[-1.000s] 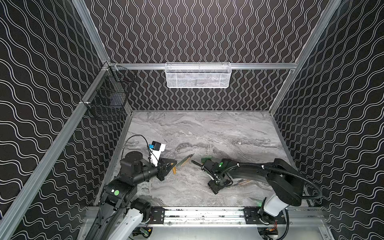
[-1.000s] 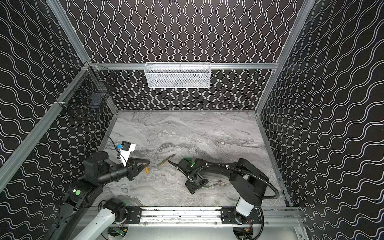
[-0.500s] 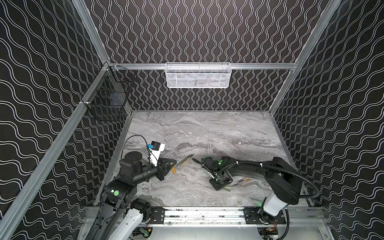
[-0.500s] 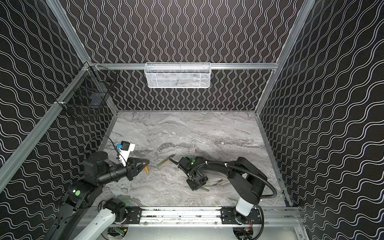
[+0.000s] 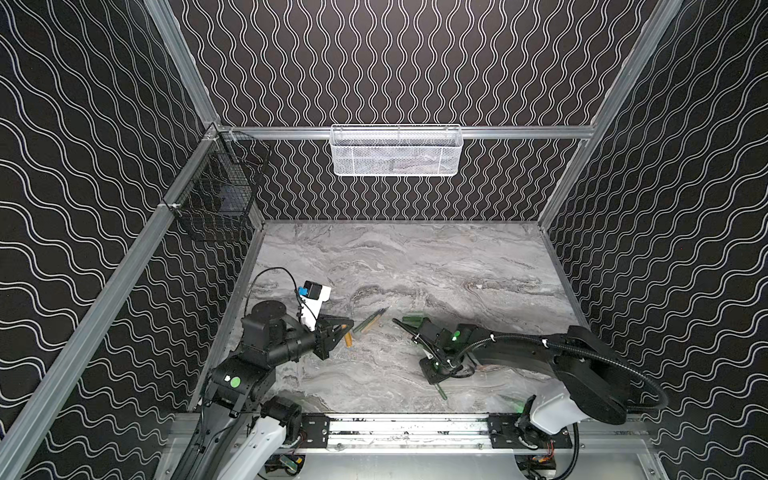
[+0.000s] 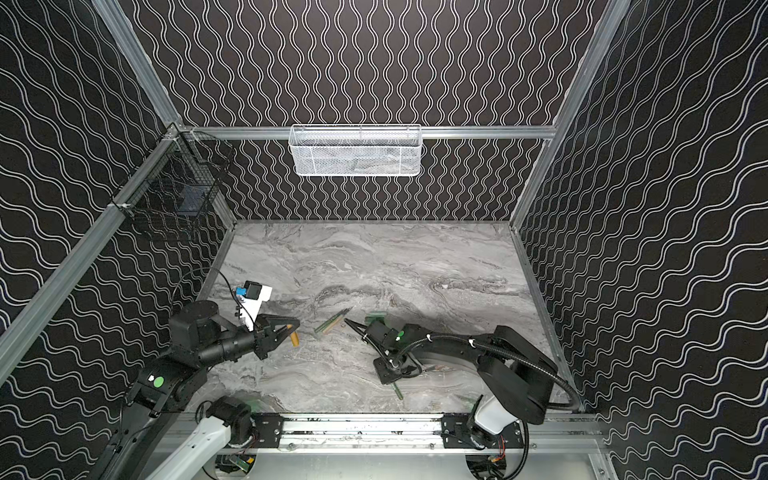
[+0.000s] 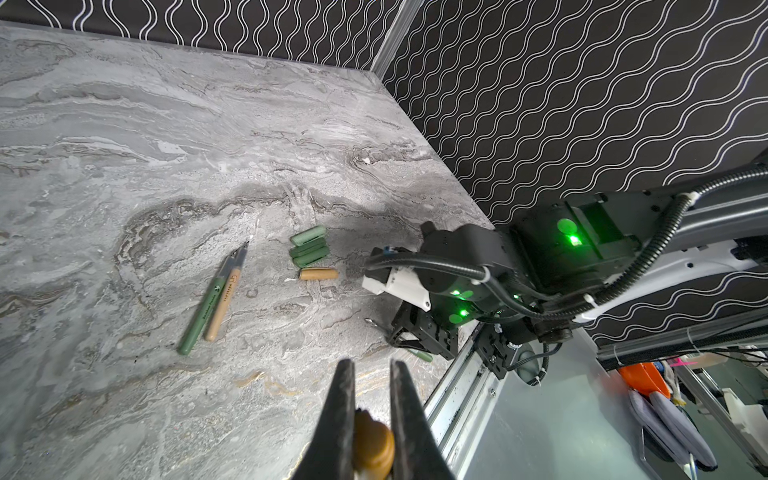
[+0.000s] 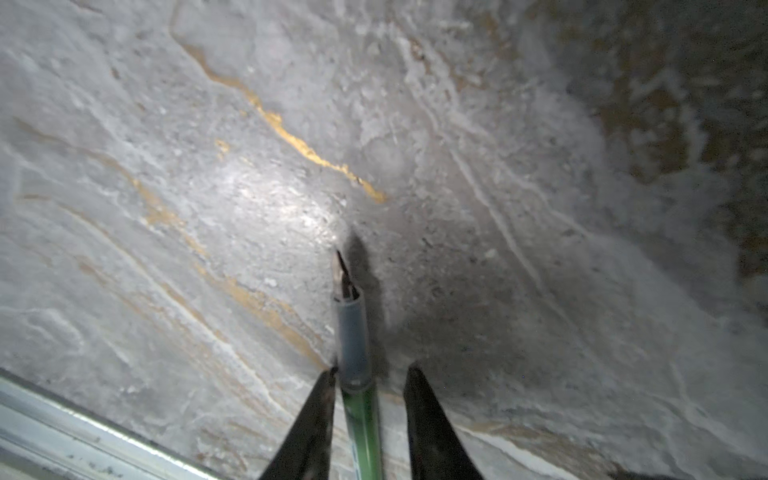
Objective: Insert the pens into the pen caps
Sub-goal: 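Lift the green pen and raise it tip-up toward the left gripper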
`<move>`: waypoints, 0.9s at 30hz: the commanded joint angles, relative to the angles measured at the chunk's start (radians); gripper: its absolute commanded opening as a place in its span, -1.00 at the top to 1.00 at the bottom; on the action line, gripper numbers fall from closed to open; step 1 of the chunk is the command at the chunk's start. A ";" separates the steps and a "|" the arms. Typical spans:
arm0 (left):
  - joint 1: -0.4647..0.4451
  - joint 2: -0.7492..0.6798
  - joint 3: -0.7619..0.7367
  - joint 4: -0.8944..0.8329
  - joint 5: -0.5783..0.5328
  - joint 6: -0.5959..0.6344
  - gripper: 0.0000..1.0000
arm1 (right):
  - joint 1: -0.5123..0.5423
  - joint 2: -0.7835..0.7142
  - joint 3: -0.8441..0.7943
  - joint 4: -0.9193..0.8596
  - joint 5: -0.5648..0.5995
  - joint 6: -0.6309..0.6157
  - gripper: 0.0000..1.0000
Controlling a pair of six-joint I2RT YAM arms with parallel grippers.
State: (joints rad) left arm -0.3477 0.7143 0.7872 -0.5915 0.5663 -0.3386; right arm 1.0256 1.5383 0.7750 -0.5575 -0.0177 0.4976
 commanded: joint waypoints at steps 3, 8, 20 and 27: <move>0.001 0.008 -0.002 0.041 0.018 0.003 1.00 | 0.076 -0.046 -0.080 -0.007 0.023 0.137 0.29; 0.001 0.012 -0.001 0.041 0.024 0.005 1.00 | 0.183 -0.013 -0.082 -0.057 0.059 0.219 0.28; 0.001 -0.001 -0.002 0.042 0.018 0.003 1.00 | 0.310 -0.011 -0.079 -0.186 0.048 0.336 0.43; 0.002 0.007 -0.003 0.045 0.032 0.005 1.00 | 0.335 0.037 -0.038 -0.118 0.040 0.298 0.58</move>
State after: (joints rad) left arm -0.3473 0.7151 0.7853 -0.5777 0.5846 -0.3386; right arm 1.3487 1.5288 0.7456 -0.5884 0.1825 0.7959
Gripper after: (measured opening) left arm 0.126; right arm 0.213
